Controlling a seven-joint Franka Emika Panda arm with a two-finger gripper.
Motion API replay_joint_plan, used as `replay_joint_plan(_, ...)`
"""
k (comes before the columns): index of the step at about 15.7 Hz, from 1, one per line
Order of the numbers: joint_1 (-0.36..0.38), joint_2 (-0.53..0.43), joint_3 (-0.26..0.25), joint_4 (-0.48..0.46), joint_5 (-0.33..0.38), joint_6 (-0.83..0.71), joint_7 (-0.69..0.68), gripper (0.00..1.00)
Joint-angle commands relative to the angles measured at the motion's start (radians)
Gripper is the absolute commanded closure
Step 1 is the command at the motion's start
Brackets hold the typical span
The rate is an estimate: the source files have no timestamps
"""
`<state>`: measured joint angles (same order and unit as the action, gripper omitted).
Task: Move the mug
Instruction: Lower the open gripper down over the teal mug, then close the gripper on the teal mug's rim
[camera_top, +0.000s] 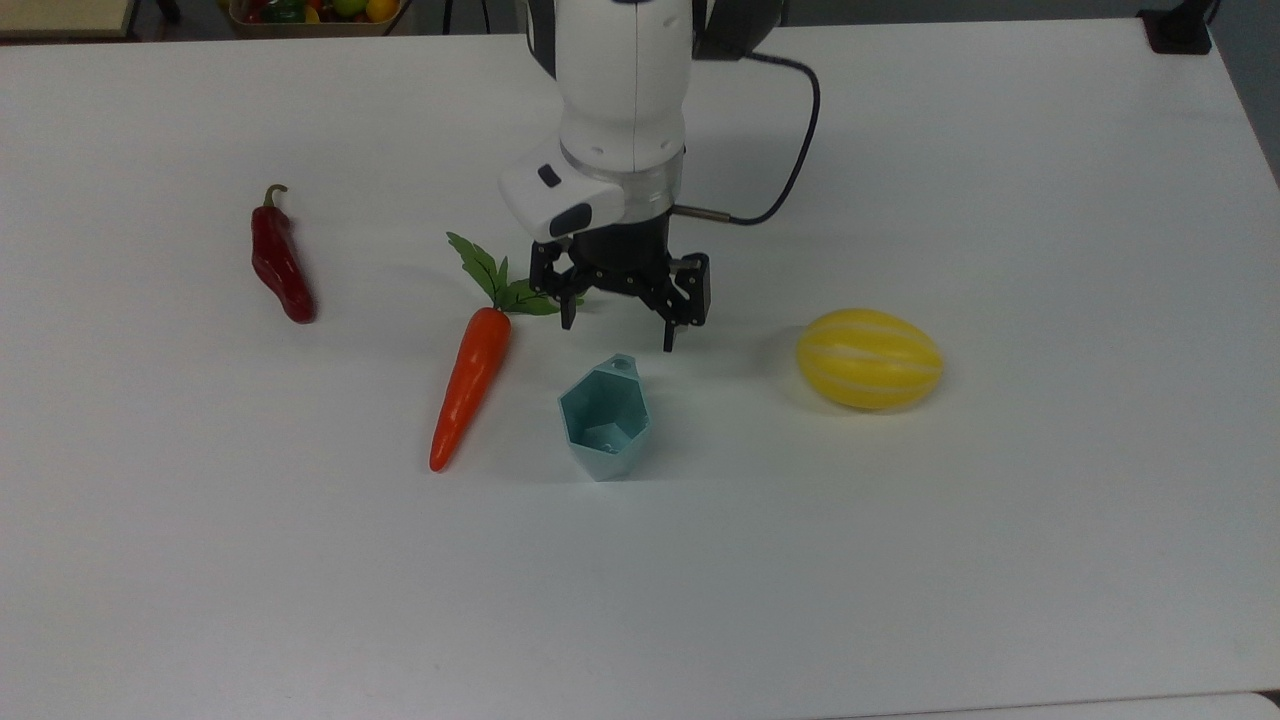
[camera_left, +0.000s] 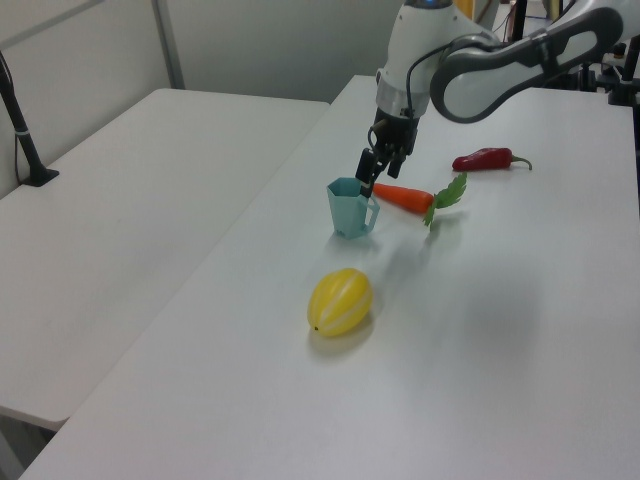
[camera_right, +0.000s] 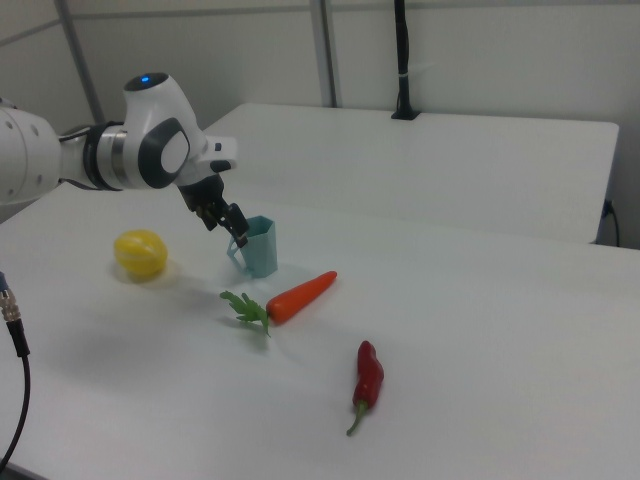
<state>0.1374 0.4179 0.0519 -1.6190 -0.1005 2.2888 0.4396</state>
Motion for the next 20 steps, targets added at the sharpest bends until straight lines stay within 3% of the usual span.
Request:
replay_joint_plan(1, 0.007, 0.050, -0.003, 0.024, -0.034, 0.041, 0.025, 0.00)
replay_joint_plan(9, 0.019, 0.122, -0.003, 0.025, -0.096, 0.089, 0.034, 0.01)
replay_joint_plan(15, 0.019, 0.134, -0.003, 0.025, -0.105, 0.109, 0.034, 0.34)
replay_joint_plan(20, 0.019, 0.136, -0.003, 0.024, -0.125, 0.112, 0.033, 0.46)
